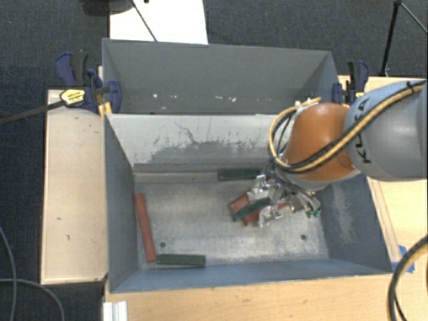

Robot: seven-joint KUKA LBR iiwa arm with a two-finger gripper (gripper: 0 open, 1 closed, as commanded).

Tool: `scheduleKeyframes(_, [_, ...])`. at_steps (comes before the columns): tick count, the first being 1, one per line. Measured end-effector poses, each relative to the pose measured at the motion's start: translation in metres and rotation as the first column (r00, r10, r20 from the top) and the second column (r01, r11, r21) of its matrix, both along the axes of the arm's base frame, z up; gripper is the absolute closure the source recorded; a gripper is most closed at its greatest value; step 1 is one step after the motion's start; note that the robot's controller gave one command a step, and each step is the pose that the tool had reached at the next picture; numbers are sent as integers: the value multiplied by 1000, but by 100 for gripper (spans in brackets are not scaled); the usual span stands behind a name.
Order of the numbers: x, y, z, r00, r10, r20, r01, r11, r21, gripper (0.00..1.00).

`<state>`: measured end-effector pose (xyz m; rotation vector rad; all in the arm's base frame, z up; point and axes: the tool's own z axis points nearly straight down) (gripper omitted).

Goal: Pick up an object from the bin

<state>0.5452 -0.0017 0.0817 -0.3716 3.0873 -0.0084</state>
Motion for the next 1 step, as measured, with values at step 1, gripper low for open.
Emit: scheduleKeyframes(1, [0,0,0,1000,0,0,0,1000,0,100])
